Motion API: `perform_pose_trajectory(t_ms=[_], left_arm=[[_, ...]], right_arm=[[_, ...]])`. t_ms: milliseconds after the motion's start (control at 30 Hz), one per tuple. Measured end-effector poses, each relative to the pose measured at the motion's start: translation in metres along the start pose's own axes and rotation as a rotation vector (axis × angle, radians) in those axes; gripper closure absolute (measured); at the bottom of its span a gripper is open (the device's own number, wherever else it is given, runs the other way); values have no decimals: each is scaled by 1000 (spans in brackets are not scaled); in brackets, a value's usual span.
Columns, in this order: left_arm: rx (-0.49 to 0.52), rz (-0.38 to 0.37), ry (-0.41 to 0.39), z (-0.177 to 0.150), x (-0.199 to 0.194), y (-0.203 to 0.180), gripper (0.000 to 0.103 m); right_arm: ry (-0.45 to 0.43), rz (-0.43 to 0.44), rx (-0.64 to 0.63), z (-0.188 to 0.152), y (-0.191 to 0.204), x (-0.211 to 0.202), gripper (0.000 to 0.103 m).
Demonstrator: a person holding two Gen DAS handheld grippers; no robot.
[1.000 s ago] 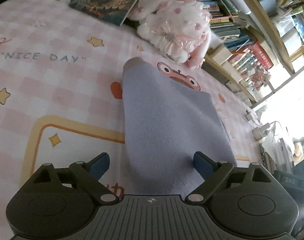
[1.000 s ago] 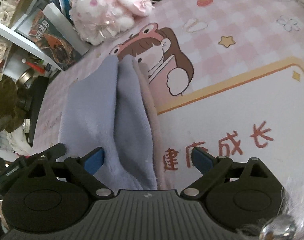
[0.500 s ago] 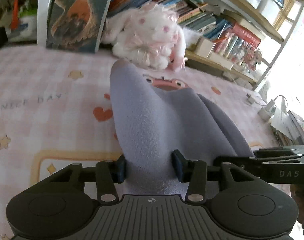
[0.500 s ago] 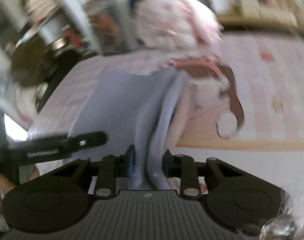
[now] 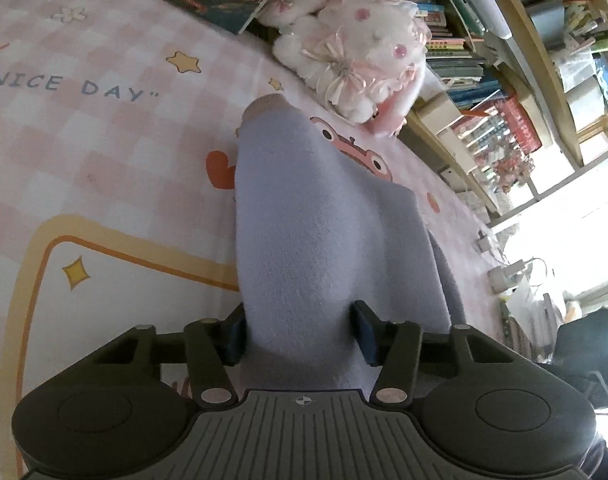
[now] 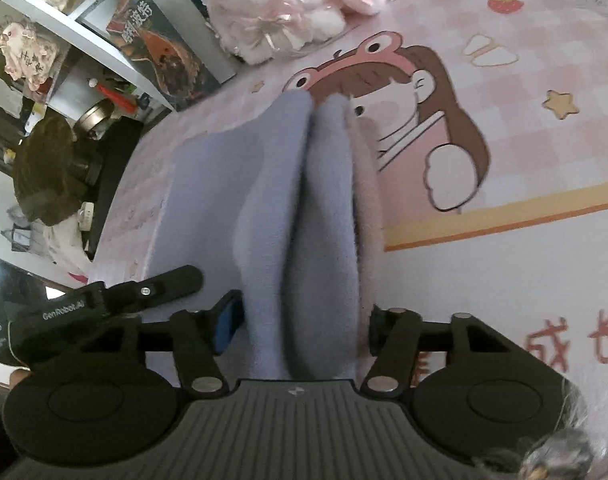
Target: Fold clothes
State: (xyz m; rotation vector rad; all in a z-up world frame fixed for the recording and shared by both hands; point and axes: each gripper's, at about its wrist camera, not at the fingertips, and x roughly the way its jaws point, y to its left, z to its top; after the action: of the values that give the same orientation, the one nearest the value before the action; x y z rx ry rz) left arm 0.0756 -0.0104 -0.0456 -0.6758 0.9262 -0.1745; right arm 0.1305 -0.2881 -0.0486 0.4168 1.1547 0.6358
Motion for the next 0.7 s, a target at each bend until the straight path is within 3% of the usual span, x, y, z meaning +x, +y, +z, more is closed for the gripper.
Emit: perform_pose_trajectory(t_ms=[133, 400, 700], left_arm=[[43, 2, -23, -2, -10, -13, 61], [102, -54, -100, -8, -38, -50, 61], [134, -44, -128, -23, -35, -85, 60]], right_arm=[[-16, 14, -41, 1, 7, -5, 73], [-124, 30, -143, -8, 25, -58, 74], [-170, 34, -142, -15, 14, -97, 74]])
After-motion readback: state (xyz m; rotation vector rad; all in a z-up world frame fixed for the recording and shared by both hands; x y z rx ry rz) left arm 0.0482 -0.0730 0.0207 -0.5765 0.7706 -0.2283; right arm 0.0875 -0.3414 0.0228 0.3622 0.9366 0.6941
